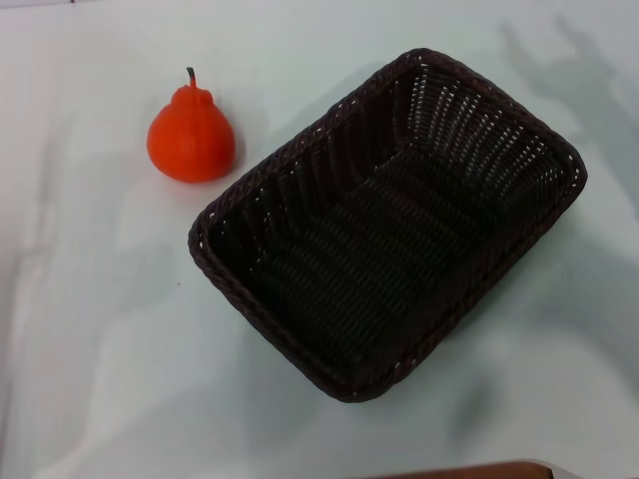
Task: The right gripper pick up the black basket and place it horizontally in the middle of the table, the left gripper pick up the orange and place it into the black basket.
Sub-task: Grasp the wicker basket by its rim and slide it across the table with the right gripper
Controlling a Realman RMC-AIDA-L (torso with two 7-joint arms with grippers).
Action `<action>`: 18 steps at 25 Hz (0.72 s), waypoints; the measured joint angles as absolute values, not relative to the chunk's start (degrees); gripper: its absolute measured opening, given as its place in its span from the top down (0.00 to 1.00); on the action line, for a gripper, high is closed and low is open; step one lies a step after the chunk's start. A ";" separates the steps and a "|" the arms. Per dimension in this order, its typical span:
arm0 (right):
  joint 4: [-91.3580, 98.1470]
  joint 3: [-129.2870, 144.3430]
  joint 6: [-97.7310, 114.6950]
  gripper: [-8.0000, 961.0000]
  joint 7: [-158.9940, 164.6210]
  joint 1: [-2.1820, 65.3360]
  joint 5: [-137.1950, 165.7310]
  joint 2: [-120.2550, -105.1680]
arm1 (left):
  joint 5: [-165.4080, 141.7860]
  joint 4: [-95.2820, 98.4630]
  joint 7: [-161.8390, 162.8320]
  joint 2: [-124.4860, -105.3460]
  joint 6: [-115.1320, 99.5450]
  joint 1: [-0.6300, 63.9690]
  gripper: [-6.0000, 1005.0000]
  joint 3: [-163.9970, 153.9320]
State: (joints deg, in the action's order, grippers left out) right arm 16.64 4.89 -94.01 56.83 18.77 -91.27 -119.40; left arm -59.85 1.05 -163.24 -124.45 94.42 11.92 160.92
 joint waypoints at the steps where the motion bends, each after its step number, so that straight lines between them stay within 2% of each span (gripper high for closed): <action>1: 20.63 7.93 -92.33 0.17 62.95 18.95 -91.04 -119.45 | -59.85 1.05 -163.17 -124.45 94.42 11.92 0.11 160.92; 4: 32.71 16.29 -89.51 0.11 80.45 19.33 -87.85 -119.22 | -59.85 1.05 -163.01 -124.45 94.51 12.03 0.11 160.92; 9: 51.83 22.45 -90.78 0.11 104.75 21.70 -74.42 -118.45 | -59.86 1.10 -162.99 -124.41 94.40 12.81 0.11 160.93; 13: 64.39 25.06 -96.29 0.11 122.09 25.80 -62.10 -116.22 | -59.86 0.91 -162.98 -124.38 94.20 12.98 0.11 160.92; 18: 71.93 26.32 -105.57 0.10 135.75 33.98 -44.20 -113.36 | -59.86 0.56 -162.96 -124.22 93.48 13.00 0.11 160.92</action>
State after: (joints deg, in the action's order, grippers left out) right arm 71.93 26.32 -105.57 135.75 33.98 -44.20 -113.36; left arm -59.86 0.56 -162.96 -124.22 93.48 13.00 160.92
